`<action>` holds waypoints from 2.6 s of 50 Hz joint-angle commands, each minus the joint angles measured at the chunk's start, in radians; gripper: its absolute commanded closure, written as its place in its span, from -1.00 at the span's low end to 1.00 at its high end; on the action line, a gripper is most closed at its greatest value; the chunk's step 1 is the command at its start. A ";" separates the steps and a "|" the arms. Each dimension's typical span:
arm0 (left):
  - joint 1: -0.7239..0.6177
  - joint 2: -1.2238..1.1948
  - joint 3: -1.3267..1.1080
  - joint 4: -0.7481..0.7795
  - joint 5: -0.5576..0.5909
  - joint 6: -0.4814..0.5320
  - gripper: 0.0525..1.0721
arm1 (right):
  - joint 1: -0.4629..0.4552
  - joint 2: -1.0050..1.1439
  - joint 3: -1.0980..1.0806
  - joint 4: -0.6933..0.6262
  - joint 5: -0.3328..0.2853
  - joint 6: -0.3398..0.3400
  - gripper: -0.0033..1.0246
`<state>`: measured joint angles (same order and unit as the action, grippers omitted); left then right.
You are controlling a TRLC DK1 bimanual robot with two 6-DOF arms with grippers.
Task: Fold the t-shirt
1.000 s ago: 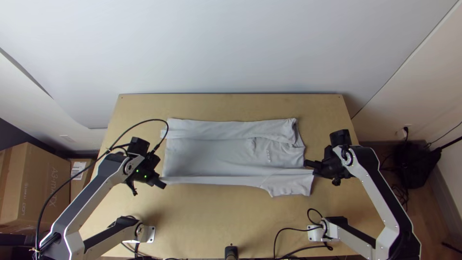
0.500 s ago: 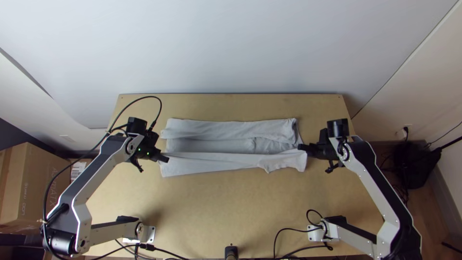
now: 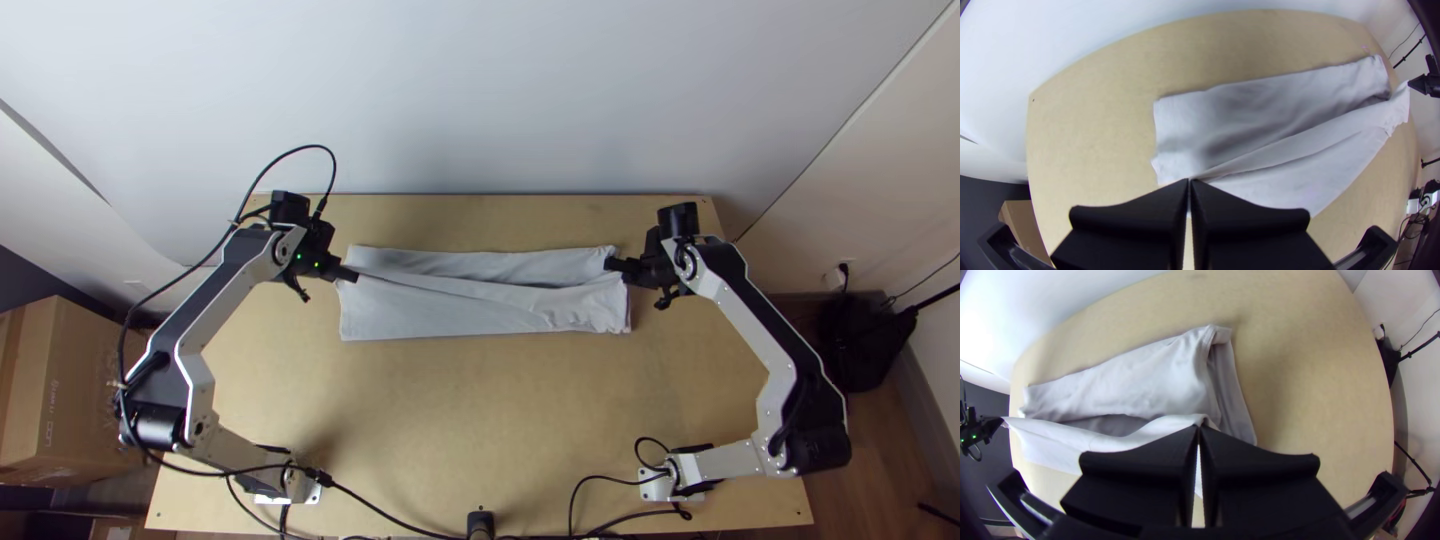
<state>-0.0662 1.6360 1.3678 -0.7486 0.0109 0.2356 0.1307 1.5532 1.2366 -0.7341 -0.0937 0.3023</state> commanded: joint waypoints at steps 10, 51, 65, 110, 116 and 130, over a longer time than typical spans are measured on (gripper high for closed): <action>0.025 0.171 0.182 0.029 0.018 -0.021 0.95 | -0.014 0.217 0.207 0.015 0.012 0.006 0.95; 0.278 0.186 0.221 -0.120 0.578 -0.179 -0.91 | -0.301 0.007 0.316 -0.068 -0.394 0.198 -0.93; 0.355 0.252 0.134 -0.115 0.725 -0.137 -0.91 | -0.523 -0.041 0.302 -0.269 -1.012 0.181 -0.93; 0.065 0.364 0.024 0.068 0.586 -0.292 -0.91 | -0.511 -0.243 0.276 -0.289 -1.012 0.164 -0.93; 0.020 0.357 0.010 0.086 0.534 -0.315 -0.74 | -0.511 -0.265 0.267 -0.291 -1.000 0.162 -0.93; 0.140 0.237 -0.118 0.164 0.501 -0.311 0.95 | -0.513 -0.309 0.204 -0.291 -0.983 0.133 -0.93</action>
<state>0.0017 1.9270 1.3209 -0.5728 0.5152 -0.0792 -0.3866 1.2732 1.4776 -1.0149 -1.0809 0.4583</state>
